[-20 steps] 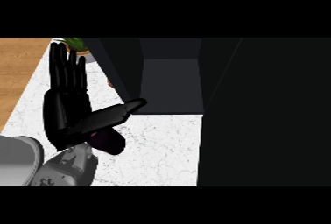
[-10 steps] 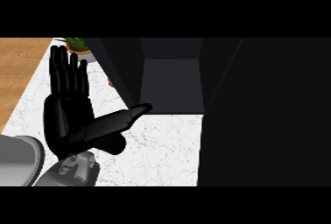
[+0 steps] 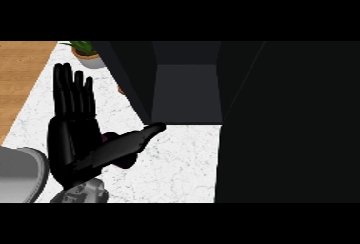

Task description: Pick up the wine, place it into the cabinet and close the cabinet

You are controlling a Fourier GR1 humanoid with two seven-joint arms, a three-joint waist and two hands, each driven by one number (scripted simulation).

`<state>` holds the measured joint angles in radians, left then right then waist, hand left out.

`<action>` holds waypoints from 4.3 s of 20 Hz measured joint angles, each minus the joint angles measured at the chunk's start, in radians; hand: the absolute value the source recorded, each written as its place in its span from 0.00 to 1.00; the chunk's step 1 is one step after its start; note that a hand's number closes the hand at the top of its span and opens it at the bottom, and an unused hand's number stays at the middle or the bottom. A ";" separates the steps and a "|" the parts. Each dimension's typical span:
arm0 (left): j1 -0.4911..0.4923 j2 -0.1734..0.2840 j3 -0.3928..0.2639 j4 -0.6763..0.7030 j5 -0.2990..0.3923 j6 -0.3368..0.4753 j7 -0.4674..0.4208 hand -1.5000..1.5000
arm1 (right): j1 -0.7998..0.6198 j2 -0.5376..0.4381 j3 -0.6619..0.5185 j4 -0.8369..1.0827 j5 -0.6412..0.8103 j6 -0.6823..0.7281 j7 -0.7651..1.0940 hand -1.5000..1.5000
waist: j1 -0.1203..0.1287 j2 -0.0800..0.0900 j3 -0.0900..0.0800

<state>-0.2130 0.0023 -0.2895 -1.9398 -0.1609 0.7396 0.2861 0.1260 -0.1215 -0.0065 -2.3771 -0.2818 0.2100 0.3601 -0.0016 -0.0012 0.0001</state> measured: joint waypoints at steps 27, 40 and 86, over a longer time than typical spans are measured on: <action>0.383 0.008 0.116 0.059 0.201 -0.145 -0.335 0.00 | -0.020 0.045 -0.003 0.000 0.020 0.021 0.021 0.00 | 0.002 0.000 0.000; 0.423 0.011 0.222 0.268 0.333 -0.287 -0.530 0.00 | -0.047 0.043 -0.018 -0.002 0.023 0.028 0.050 0.00 | 0.002 0.001 0.000; 0.067 0.009 0.424 1.247 0.629 -0.686 -1.118 1.00 | -0.037 0.075 0.005 -0.020 0.074 0.034 0.056 0.00 | -0.001 -0.001 0.003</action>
<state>-0.1461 0.0114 0.1344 -0.6933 0.4677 0.0539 -0.8321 0.0891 -0.0466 -0.0010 -2.3971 -0.2081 0.2443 0.4166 -0.0028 -0.0023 0.0032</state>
